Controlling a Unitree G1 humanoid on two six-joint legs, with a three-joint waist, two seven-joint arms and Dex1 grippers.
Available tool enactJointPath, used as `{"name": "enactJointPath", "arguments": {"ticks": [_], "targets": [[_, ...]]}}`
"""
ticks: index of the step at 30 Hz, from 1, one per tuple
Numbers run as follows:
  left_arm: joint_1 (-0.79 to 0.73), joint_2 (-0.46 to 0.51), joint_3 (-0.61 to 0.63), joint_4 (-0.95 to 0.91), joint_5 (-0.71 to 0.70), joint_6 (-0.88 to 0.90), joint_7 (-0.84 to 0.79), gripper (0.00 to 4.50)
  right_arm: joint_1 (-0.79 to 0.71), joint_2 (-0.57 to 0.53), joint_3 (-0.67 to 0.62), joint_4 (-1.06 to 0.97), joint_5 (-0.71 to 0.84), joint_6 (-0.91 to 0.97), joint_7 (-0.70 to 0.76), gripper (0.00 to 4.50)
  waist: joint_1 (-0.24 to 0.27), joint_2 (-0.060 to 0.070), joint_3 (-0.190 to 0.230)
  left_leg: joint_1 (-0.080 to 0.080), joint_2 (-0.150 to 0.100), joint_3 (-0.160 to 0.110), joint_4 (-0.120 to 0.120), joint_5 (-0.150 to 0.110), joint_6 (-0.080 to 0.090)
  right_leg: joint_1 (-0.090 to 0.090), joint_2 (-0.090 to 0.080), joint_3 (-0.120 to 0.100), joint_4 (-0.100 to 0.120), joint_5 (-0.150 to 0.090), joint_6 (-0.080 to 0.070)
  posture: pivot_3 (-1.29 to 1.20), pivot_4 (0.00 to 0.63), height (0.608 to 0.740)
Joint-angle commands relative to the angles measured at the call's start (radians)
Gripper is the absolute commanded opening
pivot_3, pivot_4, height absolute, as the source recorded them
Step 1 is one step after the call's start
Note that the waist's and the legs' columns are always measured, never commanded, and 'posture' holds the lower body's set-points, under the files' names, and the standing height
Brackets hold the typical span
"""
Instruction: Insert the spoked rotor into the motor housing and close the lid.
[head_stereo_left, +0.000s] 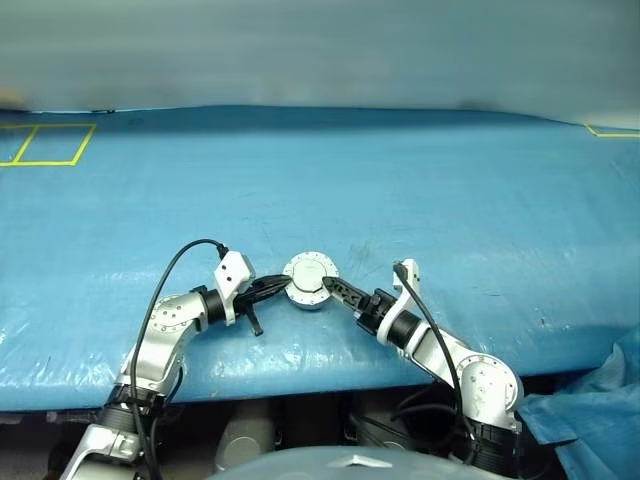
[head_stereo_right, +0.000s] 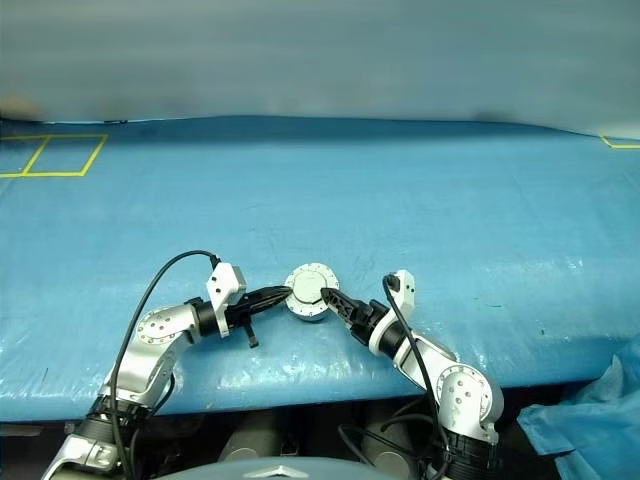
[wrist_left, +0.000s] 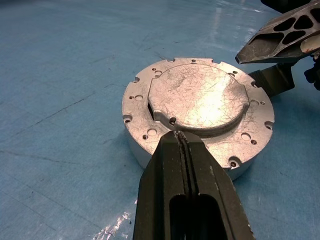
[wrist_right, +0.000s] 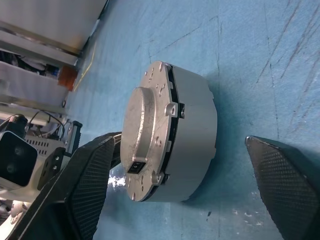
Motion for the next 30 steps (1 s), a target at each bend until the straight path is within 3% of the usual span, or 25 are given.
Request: {"name": "enactJointPath", "arguments": {"ticks": [1, 4, 16, 22, 30], "targets": [[0.017, 0.001, -0.023, -0.005, 0.021, 0.000, 0.000, 0.00, -0.006, 0.022, -0.006, -0.005, 0.057, -0.013, -0.018, 3.48, 0.000, 0.000, 0.000, 0.000, 0.000, 0.000, 0.000, 0.000, 0.000, 0.000, 0.000, 0.000, 0.000, 0.000, 0.000, 0.00, 0.150, 0.740], [0.019, 0.000, -0.024, -0.003, 0.021, -0.002, 0.001, 0.00, -0.005, 0.009, 0.003, -0.004, 0.068, -0.018, -0.028, 2.54, 0.000, 0.000, 0.000, 0.000, 0.000, 0.000, 0.000, 0.000, 0.000, 0.000, 0.000, 0.000, 0.000, 0.000, 0.000, 0.00, 0.150, 0.740], [0.022, 0.003, -0.023, -0.002, 0.021, -0.007, 0.002, 0.00, -0.012, 0.005, 0.042, 0.033, 0.079, -0.034, -0.030, 2.54, -0.007, 0.000, 0.000, 0.000, 0.000, 0.001, 0.000, 0.000, 0.000, 0.000, 0.000, 0.000, 0.000, 0.000, 0.000, 0.00, 0.150, 0.740], [0.023, 0.005, -0.022, -0.001, 0.022, -0.008, 0.004, 0.00, -0.014, 0.006, 0.050, 0.042, 0.101, -0.040, -0.030, 1.23, -0.011, 0.002, -0.001, 0.001, 0.000, 0.001, 0.000, 0.000, 0.000, 0.000, 0.000, 0.000, 0.000, 0.000, 0.000, 0.00, 0.150, 0.740], [0.023, 0.003, -0.021, 0.001, 0.023, -0.010, 0.004, 0.00, -0.019, 0.004, 0.068, 0.050, 0.111, -0.046, -0.027, 1.22, -0.014, 0.002, -0.001, 0.001, 0.000, 0.000, 0.000, 0.000, 0.000, 0.000, 0.000, 0.000, 0.000, 0.000, 0.001, 0.00, 0.150, 0.740]]}}
